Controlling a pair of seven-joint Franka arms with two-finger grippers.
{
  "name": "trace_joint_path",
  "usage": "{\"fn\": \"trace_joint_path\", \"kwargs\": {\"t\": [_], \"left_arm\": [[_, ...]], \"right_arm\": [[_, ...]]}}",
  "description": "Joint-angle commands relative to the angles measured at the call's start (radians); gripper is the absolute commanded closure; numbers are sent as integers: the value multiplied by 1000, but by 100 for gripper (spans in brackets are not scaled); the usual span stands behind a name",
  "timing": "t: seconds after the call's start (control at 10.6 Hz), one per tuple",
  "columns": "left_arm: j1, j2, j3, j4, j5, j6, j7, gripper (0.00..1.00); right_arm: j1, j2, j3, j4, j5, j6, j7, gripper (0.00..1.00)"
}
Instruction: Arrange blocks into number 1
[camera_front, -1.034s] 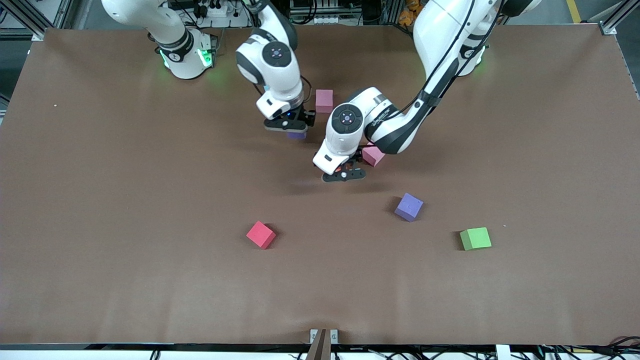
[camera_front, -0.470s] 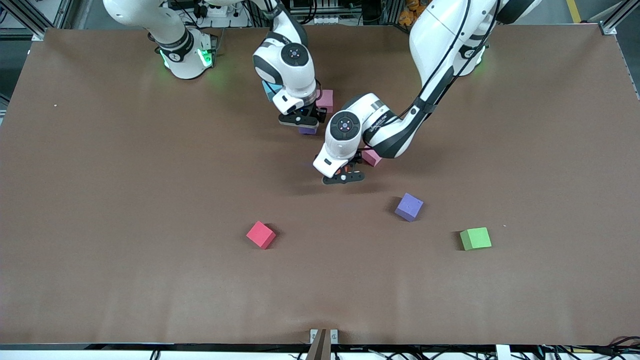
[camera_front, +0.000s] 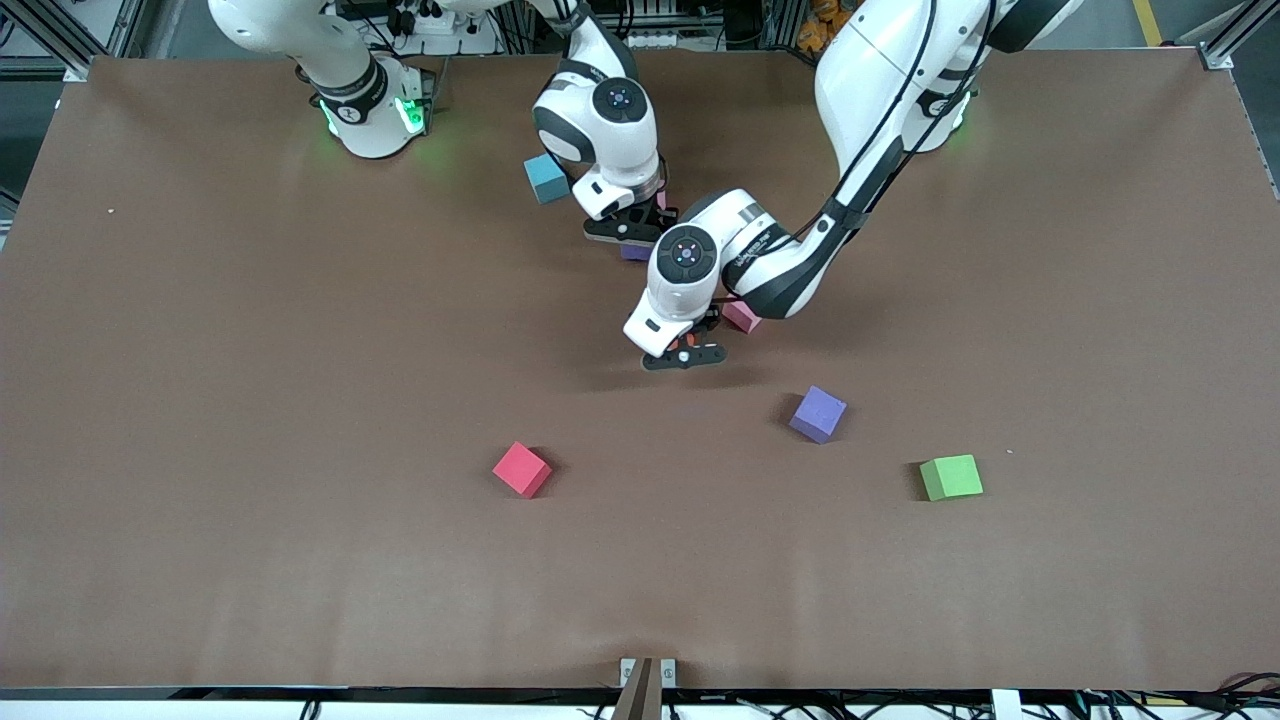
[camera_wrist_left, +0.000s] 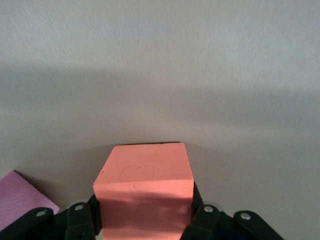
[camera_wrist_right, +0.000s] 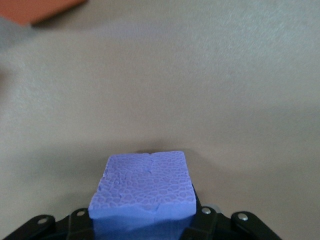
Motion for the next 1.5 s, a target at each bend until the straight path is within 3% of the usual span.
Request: {"fn": "trace_joint_path", "kwargs": {"t": [0.0, 0.19, 0.28, 0.38, 0.56, 0.75, 0.94, 1.41], "left_arm": [[-1, -71, 24, 5, 6, -50, 16, 100], [7, -112, 32, 6, -3, -77, 34, 100], [8, -117, 32, 6, -3, -87, 36, 100], [10, -122, 33, 6, -3, -88, 36, 100], [10, -122, 38, 6, -3, -88, 36, 100], [7, -119, 38, 5, -5, -88, 36, 100], [-16, -111, 36, 3, -35, -90, 35, 100], [-142, -61, 21, -26, -60, -90, 12, 100]], "right_arm": [[12, 13, 17, 20, -10, -6, 35, 37], [24, 14, 20, 20, -10, -6, 35, 36], [27, 14, 20, 18, -12, -6, 35, 29], [27, 14, 20, 18, -12, -6, 35, 0], [17, -1, 18, 15, -17, -7, 34, 0], [-49, -76, 36, -11, -21, -29, 23, 0], [-174, -173, 116, -76, -43, -56, 5, 0], [-472, -351, 127, -141, -52, -216, -228, 0]]}}
